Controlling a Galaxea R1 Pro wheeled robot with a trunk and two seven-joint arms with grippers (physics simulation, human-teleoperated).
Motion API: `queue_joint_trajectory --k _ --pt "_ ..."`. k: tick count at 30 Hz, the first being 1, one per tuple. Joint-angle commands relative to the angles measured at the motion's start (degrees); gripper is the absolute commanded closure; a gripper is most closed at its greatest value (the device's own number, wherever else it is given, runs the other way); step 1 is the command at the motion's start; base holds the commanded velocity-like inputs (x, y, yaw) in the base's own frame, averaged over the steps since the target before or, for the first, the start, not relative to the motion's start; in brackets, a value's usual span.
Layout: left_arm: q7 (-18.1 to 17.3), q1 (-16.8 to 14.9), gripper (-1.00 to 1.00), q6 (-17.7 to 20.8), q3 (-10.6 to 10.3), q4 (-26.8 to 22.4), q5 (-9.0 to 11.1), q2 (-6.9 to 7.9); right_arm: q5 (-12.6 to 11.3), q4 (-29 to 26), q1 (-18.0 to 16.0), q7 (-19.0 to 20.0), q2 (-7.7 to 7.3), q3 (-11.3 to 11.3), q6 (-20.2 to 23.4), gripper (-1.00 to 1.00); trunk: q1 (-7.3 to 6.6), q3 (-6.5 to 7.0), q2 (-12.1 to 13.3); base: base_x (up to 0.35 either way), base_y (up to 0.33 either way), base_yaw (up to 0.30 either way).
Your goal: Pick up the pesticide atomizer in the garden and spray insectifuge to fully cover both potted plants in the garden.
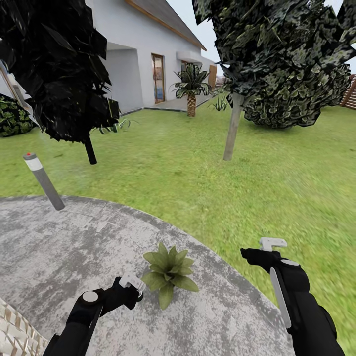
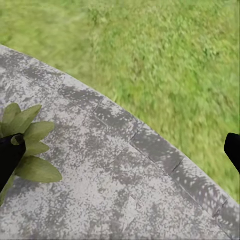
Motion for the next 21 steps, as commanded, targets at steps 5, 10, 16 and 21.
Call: queue_joint_trajectory --k 5,10,16,21 --pt "-0.5 -0.1 1.00 0.2 0.1 -0.1 -0.4 -0.07 0.4 -0.1 0.0 0.3 -0.01 0.0 0.3 -1.00 -1.11 0.85 2.0 0.000 0.000 0.000" --pt "-0.5 0.0 1.00 0.2 0.1 -0.1 -0.4 -0.07 0.4 -0.1 0.0 0.3 0.07 0.0 0.3 -1.00 -2.21 1.75 4.0 0.000 0.000 0.000" --pt "-0.5 0.0 1.00 0.2 0.1 -0.1 -0.4 -0.07 0.4 -0.1 0.0 0.3 0.08 0.0 0.3 -1.00 -3.52 2.83 6.4 0.000 0.000 0.000" --pt "-0.5 0.0 1.00 0.2 0.1 -0.1 -0.4 -0.07 0.5 -0.1 0.0 0.3 0.08 0.0 0.3 -1.00 -4.62 3.72 8.4 0.000 0.000 0.000"
